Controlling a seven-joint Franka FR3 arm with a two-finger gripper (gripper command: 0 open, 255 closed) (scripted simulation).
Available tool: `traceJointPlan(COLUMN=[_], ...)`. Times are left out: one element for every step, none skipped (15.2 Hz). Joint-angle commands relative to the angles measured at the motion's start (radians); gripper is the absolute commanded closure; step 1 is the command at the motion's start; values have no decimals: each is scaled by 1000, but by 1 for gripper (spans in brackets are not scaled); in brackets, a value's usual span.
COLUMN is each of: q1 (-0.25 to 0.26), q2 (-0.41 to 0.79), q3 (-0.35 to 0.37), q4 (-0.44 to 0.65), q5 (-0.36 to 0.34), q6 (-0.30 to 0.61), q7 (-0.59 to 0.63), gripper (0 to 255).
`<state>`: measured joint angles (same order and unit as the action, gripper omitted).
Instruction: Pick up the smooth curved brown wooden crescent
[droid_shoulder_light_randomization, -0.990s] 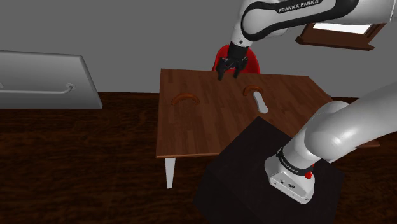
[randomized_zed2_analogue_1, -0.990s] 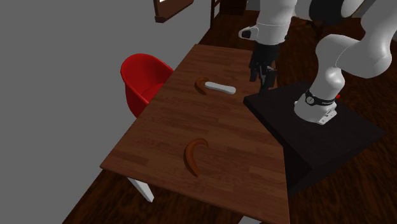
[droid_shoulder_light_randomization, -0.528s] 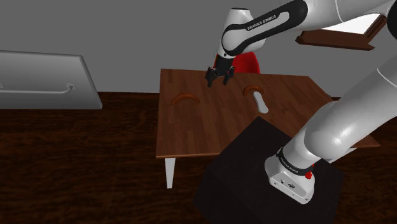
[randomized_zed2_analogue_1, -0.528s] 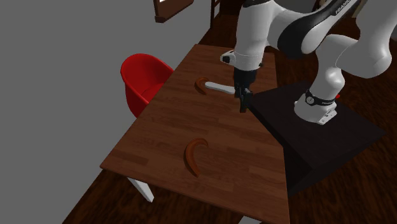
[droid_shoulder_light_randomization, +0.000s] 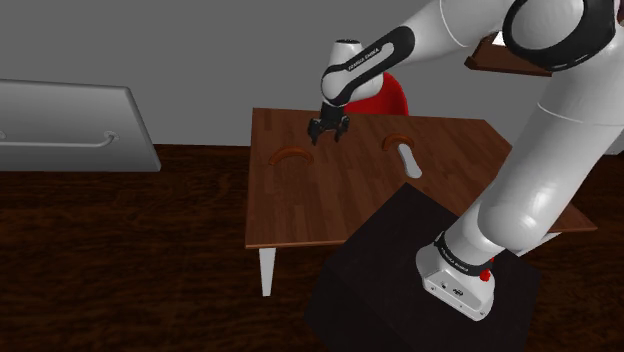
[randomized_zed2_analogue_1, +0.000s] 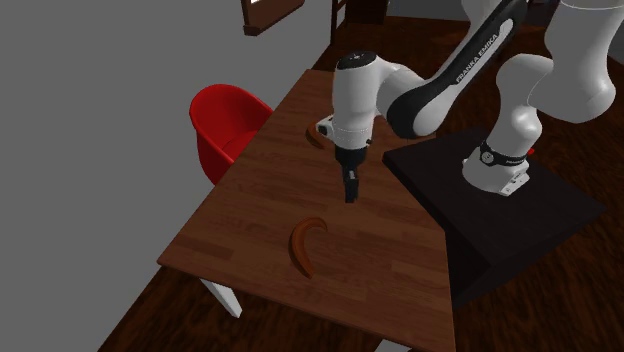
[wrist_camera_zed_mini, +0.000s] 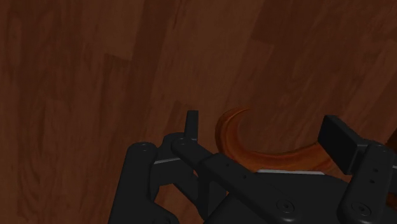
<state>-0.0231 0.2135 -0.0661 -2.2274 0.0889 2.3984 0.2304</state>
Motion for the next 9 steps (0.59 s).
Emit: traceJointPlan(q1=[-3, -5, -6, -8, -10, -12, -14, -16, -18], q2=[82, 122, 162, 202, 242, 282, 322, 362, 402], q3=[-2, -3, -3, -4, -5, -6, -7, -7, -8], q4=[53, 81, 111, 142, 174, 207, 242, 277, 315], q5=[3, 5, 7, 8, 10, 11, 12, 14, 15], q6=[24, 33, 41, 48, 54, 58, 61, 62, 63], q7=[4, 7, 10, 12, 15, 18, 22, 25, 28], gripper=[0, 0, 0, 0, 0, 0, 0, 0, 0])
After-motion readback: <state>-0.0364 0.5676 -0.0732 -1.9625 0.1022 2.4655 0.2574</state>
